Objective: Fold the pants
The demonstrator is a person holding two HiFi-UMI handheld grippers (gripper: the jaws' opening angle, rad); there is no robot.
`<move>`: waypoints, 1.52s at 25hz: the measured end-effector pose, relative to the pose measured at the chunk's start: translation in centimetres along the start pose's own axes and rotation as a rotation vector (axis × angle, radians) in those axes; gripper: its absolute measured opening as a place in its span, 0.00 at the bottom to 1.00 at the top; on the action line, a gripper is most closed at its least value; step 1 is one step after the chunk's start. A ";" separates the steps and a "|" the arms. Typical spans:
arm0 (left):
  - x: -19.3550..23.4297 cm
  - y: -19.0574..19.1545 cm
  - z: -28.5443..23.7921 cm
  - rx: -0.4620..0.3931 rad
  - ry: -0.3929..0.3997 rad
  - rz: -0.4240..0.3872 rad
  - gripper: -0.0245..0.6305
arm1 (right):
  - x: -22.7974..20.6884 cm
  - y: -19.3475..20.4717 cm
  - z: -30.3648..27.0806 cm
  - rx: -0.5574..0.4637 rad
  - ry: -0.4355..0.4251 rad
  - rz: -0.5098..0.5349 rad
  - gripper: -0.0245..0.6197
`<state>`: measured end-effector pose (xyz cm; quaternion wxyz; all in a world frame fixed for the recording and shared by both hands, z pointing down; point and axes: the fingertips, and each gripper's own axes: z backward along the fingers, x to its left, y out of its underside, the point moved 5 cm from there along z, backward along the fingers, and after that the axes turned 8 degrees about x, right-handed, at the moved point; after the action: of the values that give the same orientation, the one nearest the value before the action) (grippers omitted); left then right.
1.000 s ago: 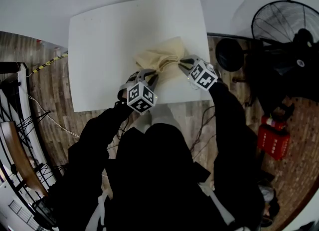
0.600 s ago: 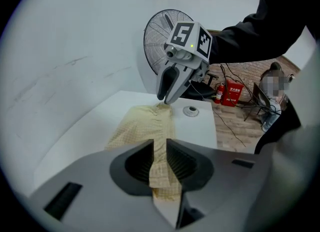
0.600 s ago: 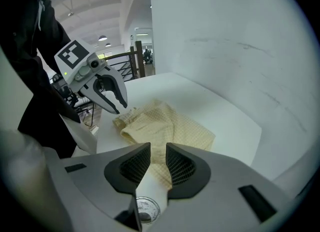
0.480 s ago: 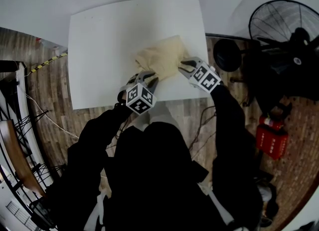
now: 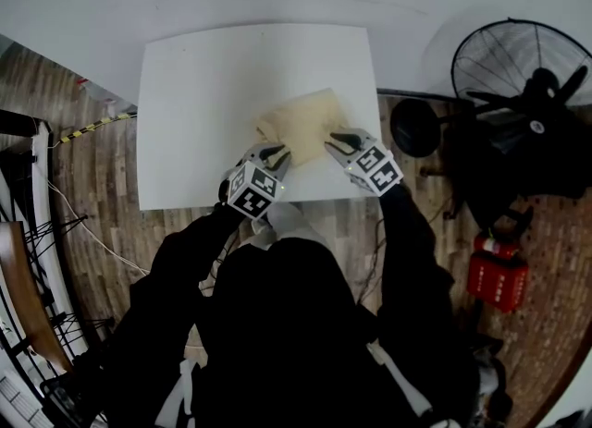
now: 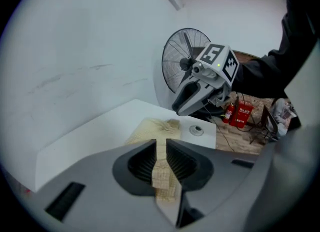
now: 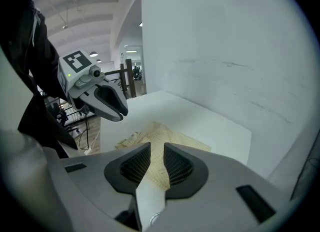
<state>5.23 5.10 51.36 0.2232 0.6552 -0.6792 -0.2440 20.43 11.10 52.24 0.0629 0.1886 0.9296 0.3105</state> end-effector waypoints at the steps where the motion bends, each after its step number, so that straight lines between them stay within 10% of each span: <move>1: 0.1 -0.1 0.4 -0.017 -0.001 0.024 0.13 | 0.1 -0.1 0.2 -0.027 0.005 -0.025 0.16; 16: 4.2 -3.7 8.5 -0.344 -0.081 0.376 0.04 | 0.9 -7.0 6.4 -0.545 0.159 -0.527 0.04; 38: 6.8 -6.3 16.6 -0.575 -0.253 0.388 0.04 | 3.3 -13.8 11.9 -0.655 0.338 -0.384 0.04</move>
<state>-0.53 -1.20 34.36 0.3546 0.3896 -0.7166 -0.4572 15.90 8.76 34.42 0.0227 -0.0719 0.7972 0.5990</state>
